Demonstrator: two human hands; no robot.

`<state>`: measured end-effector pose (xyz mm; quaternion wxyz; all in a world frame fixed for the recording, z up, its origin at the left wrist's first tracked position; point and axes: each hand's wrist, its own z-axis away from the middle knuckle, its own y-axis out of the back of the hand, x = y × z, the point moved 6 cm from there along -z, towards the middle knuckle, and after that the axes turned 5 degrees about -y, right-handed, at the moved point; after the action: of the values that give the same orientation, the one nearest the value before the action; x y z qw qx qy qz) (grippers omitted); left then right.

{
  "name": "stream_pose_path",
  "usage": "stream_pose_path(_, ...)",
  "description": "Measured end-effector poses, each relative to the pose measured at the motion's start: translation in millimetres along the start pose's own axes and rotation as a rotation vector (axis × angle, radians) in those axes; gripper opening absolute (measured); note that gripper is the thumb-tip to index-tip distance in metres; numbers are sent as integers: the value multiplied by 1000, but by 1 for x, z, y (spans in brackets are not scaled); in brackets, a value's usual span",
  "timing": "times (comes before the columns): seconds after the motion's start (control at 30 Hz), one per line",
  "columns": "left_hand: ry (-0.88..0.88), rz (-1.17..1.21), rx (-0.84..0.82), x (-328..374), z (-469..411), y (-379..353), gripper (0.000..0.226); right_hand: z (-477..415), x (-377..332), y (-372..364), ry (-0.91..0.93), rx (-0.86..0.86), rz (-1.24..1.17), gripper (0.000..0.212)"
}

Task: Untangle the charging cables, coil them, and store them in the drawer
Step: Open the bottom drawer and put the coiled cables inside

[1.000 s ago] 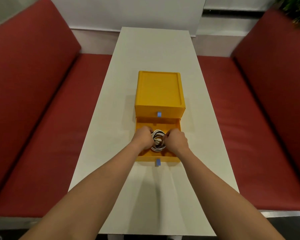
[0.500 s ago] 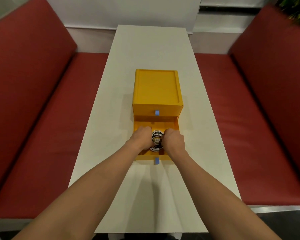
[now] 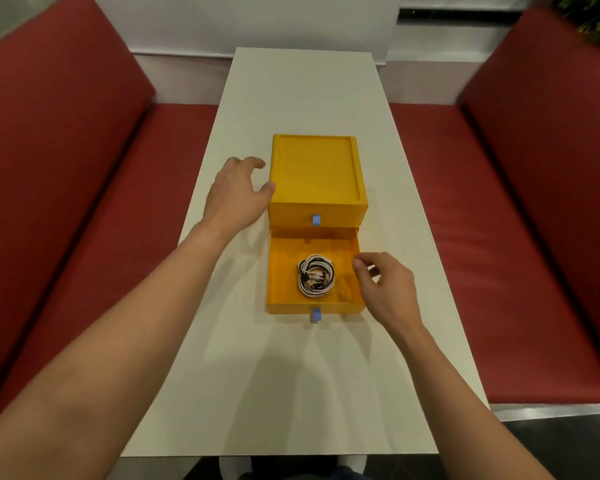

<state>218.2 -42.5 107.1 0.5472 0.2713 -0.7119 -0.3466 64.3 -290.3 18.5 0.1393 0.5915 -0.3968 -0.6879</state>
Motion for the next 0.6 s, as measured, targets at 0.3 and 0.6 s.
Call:
stream_pose_path(0.3, 197, 155, -211, -24, -27, -38, 73, 52, 63, -40, -147, -289, -43, 106)
stream_pose_path(0.6, 284, 393, -280, -30, -29, -54, 64, 49, 51, -43, -108, -276, -69, 42)
